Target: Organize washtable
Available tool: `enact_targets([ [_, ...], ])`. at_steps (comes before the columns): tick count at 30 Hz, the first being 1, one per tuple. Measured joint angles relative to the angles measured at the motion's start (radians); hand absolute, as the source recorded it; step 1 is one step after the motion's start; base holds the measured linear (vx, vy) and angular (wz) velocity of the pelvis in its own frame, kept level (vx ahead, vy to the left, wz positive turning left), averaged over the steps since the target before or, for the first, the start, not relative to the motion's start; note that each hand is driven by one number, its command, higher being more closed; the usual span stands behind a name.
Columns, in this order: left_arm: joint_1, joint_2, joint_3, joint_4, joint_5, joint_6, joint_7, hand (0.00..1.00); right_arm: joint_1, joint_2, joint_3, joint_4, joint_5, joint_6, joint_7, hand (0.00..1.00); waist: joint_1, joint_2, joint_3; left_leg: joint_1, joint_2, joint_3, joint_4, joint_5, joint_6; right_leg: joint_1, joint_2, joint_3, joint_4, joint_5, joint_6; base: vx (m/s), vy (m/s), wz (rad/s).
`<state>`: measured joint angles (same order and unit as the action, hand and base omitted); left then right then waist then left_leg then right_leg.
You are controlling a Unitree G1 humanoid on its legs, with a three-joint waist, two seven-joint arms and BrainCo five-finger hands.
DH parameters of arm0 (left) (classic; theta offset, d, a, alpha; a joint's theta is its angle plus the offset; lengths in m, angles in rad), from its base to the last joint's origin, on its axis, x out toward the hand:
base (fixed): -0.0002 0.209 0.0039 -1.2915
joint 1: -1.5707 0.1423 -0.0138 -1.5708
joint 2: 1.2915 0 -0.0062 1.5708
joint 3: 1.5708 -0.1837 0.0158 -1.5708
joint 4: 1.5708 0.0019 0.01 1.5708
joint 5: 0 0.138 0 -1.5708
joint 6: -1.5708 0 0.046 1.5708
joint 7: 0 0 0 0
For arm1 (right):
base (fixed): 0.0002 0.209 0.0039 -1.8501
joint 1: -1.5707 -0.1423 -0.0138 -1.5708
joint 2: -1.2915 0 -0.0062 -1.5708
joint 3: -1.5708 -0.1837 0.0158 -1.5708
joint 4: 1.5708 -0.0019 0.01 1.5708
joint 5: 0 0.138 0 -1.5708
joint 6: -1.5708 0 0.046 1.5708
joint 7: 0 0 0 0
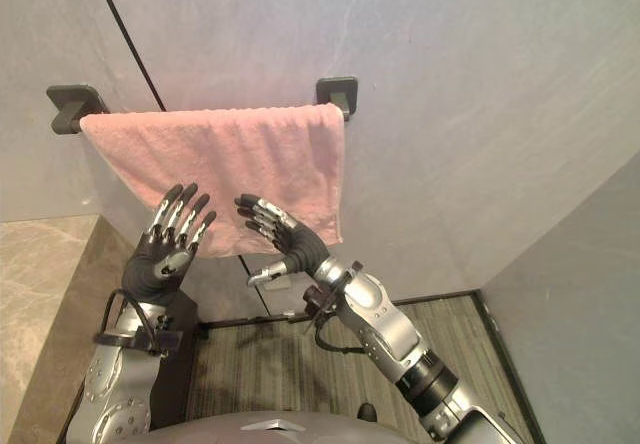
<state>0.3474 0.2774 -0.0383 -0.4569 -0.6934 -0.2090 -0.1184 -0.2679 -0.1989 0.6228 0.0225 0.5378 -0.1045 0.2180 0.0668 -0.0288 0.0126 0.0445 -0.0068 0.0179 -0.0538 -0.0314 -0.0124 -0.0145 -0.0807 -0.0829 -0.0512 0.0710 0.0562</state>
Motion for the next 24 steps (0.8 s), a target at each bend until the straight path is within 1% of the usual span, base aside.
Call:
enact_targets([
  [2, -0.042, -0.002, 0.002, 0.034, -0.006, -0.001, 0.014, 0.0, -0.024, 0.023, -0.006, 0.042, 0.0, 0.001, -0.017, 0.0, 0.001, 0.0, 0.0, 0.001, 0.0, 0.0, -0.002, 0.003, 0.001, 0.0, 0.0, -0.001, 0.0, 0.0, 0.0, 0.0, 0.0, 0.0],
  [6, -0.138, -0.018, 0.008, 0.124, -0.006, -0.001, 0.066, 0.0, -0.09, 0.084, -0.037, 0.147, -0.001, 0.005, -0.065, 0.0, 0.002, 0.0, 0.0, 0.003, 0.0, 0.0, -0.014, 0.013, 0.002, -0.004, 0.0, -0.001, 0.0, 0.0, 0.0, 0.0, 0.0, 0.0],
  [9, -0.201, -0.042, 0.016, 0.157, -0.006, -0.001, 0.105, 0.0, -0.145, 0.11, -0.048, 0.216, 0.0, 0.007, -0.096, 0.0, 0.002, 0.0, 0.0, 0.002, 0.0, 0.0, -0.015, 0.013, 0.002, -0.006, 0.0, -0.001, 0.0, 0.0, 0.0, 0.0, 0.0, 0.0],
  [11, -0.225, -0.046, 0.025, 0.164, -0.006, -0.001, 0.119, 0.0, -0.153, 0.125, -0.062, 0.226, 0.0, 0.009, -0.11, 0.0, 0.003, 0.0, 0.0, -0.001, 0.0, 0.0, -0.015, 0.013, 0.002, -0.011, 0.001, -0.001, 0.0, 0.0, 0.0, 0.0, 0.0, 0.0],
  [14, -0.246, -0.047, 0.049, 0.187, -0.005, -0.001, 0.139, 0.0, -0.154, 0.138, -0.074, 0.231, 0.001, 0.012, -0.121, 0.0, 0.002, 0.0, 0.0, -0.003, 0.0, 0.001, -0.014, 0.014, 0.002, -0.017, 0.001, 0.0, 0.0, 0.001, 0.0, 0.0, 0.0, 0.0],
  [16, -0.27, -0.046, 0.047, 0.225, -0.005, -0.002, 0.148, 0.0, -0.177, 0.138, -0.08, 0.273, 0.001, 0.03, -0.134, 0.0, 0.004, 0.0, 0.0, -0.009, 0.001, 0.0, -0.01, 0.013, 0.001, -0.019, 0.001, 0.005, -0.002, 0.002, -0.001, 0.0, 0.0, 0.0],
  [19, -0.307, -0.043, 0.048, 0.292, -0.006, -0.001, 0.155, 0.0, -0.208, 0.139, -0.095, 0.297, 0.002, 0.041, -0.149, 0.0, 0.009, 0.0, 0.001, -0.033, 0.002, 0.0, 0.002, 0.01, -0.002, -0.026, 0.003, 0.007, -0.008, 0.008, -0.004, 0.0, 0.0, 0.0],
  [24, -0.362, -0.039, 0.059, 0.365, -0.005, 0.0, 0.177, 0.0, -0.22, 0.139, -0.193, 0.294, 0.032, 0.042, -0.18, 0.0, 0.024, 0.001, 0.005, -0.06, 0.01, 0.001, 0.026, 0.002, -0.009, -0.042, 0.01, 0.011, -0.011, 0.014, -0.012, 0.0, 0.0, 0.0],
])
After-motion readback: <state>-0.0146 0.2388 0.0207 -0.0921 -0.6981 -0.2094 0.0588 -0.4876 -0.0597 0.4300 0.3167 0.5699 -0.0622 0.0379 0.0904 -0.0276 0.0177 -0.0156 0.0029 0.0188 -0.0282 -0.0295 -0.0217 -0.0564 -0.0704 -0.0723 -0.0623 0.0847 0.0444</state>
